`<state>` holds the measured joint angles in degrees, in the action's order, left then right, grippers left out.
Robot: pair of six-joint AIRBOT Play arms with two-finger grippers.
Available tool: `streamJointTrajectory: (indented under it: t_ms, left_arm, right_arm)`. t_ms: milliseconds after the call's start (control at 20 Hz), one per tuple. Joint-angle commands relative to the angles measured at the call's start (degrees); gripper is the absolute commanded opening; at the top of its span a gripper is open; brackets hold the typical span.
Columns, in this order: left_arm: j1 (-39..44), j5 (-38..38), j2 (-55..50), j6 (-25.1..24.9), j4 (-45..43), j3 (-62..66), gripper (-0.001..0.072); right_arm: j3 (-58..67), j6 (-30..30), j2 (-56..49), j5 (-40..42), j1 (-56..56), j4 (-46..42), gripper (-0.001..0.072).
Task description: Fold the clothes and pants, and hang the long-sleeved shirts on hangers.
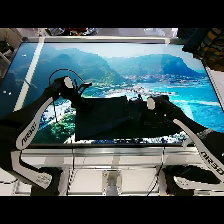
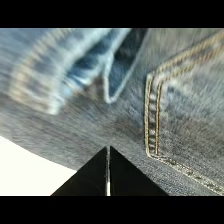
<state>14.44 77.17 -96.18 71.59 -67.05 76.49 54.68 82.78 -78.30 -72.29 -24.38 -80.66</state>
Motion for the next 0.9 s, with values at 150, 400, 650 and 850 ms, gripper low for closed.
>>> streamJointTrajectory:
  t_ms: [150,400,650,850]
  left_arm:
    - [-0.09,0.02,0.00,0.00,-0.66,-0.02,0.0019]
    - [-0.09,-0.02,-0.02,0.00,-0.61,-0.02,0.0019]
    - [-0.09,-0.04,-0.02,0.00,-0.61,-0.02,0.0019]
    - [-0.09,-0.02,-0.02,0.00,-0.61,-0.02,0.0019]
  right_arm:
    - [-2.49,0.48,3.43,7.54,0.00,2.05,0.0455]
    - [-2.16,0.04,5.68,13.53,0.00,4.35,0.0437]
    - [-2.19,0.04,5.40,18.12,0.00,4.35,0.0368]
    - [-2.21,-1.51,1.79,18.12,0.00,7.21,0.0367]
